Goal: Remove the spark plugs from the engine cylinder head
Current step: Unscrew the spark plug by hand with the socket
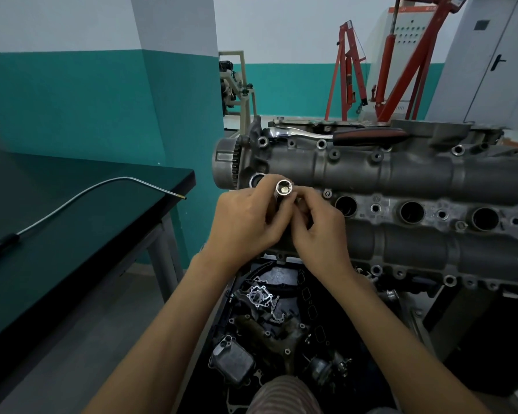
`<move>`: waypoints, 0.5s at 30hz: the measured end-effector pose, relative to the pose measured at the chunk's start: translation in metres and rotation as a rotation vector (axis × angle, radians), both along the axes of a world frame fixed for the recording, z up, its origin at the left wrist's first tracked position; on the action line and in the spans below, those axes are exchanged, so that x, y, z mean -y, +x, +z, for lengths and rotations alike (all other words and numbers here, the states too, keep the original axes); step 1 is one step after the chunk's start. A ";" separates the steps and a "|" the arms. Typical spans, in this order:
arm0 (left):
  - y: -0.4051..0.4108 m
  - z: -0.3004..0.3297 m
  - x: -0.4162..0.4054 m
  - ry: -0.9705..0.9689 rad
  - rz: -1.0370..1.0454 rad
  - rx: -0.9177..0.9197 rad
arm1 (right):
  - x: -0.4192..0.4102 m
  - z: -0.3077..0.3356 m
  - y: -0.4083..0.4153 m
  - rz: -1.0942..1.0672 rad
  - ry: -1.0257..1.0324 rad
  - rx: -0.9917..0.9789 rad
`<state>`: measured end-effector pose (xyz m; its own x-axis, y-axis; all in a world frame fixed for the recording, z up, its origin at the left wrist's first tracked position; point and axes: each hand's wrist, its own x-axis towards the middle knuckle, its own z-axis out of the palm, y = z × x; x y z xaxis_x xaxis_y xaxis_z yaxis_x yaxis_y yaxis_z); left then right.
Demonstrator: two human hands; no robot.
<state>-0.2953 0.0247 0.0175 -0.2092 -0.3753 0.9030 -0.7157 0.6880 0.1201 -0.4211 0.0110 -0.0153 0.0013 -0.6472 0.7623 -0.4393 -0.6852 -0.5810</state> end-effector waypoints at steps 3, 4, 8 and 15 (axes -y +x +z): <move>-0.004 0.000 0.002 -0.018 0.048 -0.035 | 0.001 0.000 0.001 -0.018 -0.019 -0.036; -0.005 0.000 0.003 -0.037 0.058 -0.039 | 0.001 0.000 0.001 -0.028 0.000 -0.037; -0.006 0.000 0.004 -0.064 0.062 -0.063 | 0.003 0.000 0.000 -0.038 0.036 -0.008; -0.001 -0.002 0.001 -0.027 -0.006 -0.008 | 0.002 0.000 0.000 0.017 -0.036 -0.048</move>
